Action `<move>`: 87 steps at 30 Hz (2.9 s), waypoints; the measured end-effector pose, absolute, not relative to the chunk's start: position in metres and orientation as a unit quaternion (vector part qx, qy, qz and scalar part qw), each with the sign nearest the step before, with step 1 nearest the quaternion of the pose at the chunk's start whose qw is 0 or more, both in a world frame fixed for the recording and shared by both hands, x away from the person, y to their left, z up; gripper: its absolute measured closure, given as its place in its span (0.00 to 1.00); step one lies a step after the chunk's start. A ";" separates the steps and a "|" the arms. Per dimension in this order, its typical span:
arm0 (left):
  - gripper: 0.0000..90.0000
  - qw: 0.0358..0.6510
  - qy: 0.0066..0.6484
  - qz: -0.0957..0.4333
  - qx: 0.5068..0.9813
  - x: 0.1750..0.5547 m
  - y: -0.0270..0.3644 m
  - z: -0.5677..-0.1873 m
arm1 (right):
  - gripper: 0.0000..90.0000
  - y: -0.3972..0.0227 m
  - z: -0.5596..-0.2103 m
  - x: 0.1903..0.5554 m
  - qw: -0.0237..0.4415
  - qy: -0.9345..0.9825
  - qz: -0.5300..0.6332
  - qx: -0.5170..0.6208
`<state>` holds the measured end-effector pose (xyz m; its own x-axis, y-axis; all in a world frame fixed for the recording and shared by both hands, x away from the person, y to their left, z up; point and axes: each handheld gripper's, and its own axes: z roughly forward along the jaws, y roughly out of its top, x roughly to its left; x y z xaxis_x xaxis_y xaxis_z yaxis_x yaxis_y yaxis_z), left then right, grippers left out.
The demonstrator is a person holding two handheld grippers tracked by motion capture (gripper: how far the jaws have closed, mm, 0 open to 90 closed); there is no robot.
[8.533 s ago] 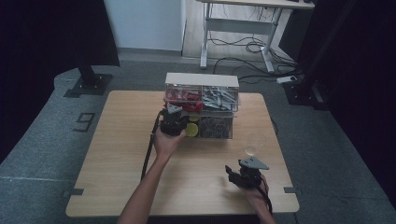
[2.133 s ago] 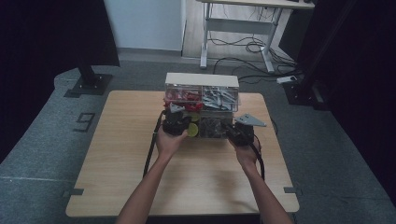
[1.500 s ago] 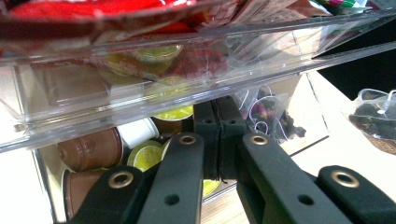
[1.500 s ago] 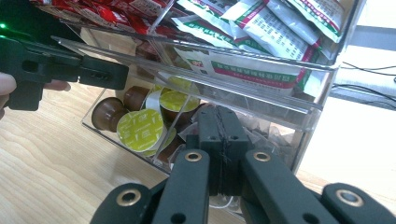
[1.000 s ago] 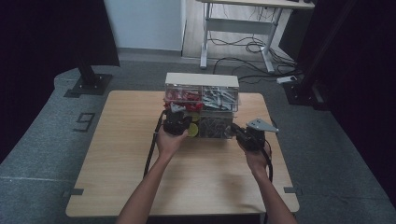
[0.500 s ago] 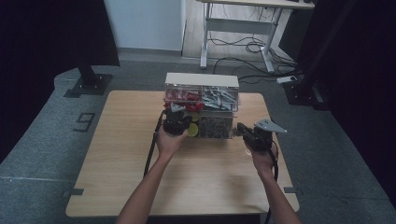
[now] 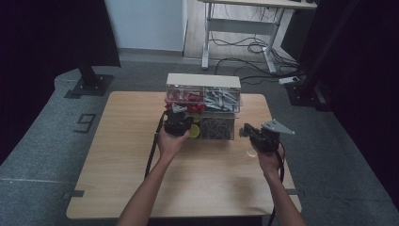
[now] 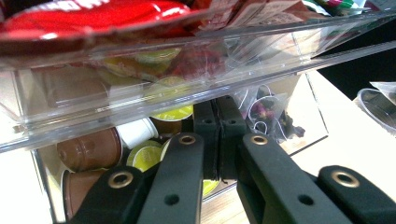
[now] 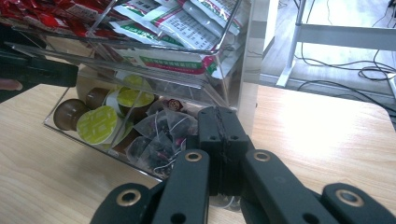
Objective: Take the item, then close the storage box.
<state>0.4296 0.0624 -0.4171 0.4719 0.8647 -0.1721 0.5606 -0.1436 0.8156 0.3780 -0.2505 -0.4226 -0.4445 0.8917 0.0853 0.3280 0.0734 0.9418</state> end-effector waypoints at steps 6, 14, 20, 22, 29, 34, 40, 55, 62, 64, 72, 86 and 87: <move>0.99 0.443 0.485 0.168 0.735 0.430 0.063 -0.417 | 0.99 -0.256 -0.422 0.378 0.277 0.675 0.513 0.453; 0.99 0.442 0.485 0.170 0.735 0.430 0.063 -0.417 | 0.99 -0.264 -0.421 0.378 0.280 0.669 0.513 0.459; 0.99 0.442 0.484 0.171 0.735 0.430 0.062 -0.417 | 0.99 -0.271 -0.423 0.376 0.283 0.666 0.511 0.465; 0.99 0.442 0.484 0.173 0.735 0.429 0.062 -0.417 | 0.99 -0.273 -0.424 0.376 0.285 0.664 0.510 0.467; 0.99 0.441 0.484 0.173 0.736 0.430 0.062 -0.417 | 0.99 -0.282 -0.425 0.375 0.288 0.660 0.508 0.473; 0.99 0.439 0.483 0.175 0.737 0.429 0.061 -0.417 | 0.99 -0.288 -0.426 0.375 0.291 0.657 0.505 0.478; 0.99 0.439 0.483 0.174 0.737 0.429 0.061 -0.417 | 0.99 -0.295 -0.428 0.376 0.295 0.654 0.501 0.485; 0.99 0.438 0.484 0.175 0.737 0.429 0.060 -0.418 | 0.99 -0.305 -0.437 0.380 0.294 0.652 0.490 0.498; 0.99 0.437 0.483 0.175 0.738 0.429 0.060 -0.418 | 0.86 -0.303 -0.440 0.381 0.289 0.661 0.486 0.494; 0.99 0.437 0.483 0.175 0.738 0.429 0.060 -0.418 | 0.84 -0.304 -0.440 0.380 0.290 0.659 0.487 0.494; 0.99 0.438 0.483 0.175 0.737 0.429 0.060 -0.418 | 0.76 -0.305 -0.444 0.369 0.290 0.655 0.495 0.493; 1.00 0.439 0.483 0.174 0.737 0.427 0.060 -0.421 | 0.70 -0.301 -0.465 0.343 0.264 0.657 0.512 0.486; 1.00 0.439 0.483 0.174 0.738 0.427 0.060 -0.421 | 0.70 -0.300 -0.466 0.341 0.263 0.658 0.513 0.485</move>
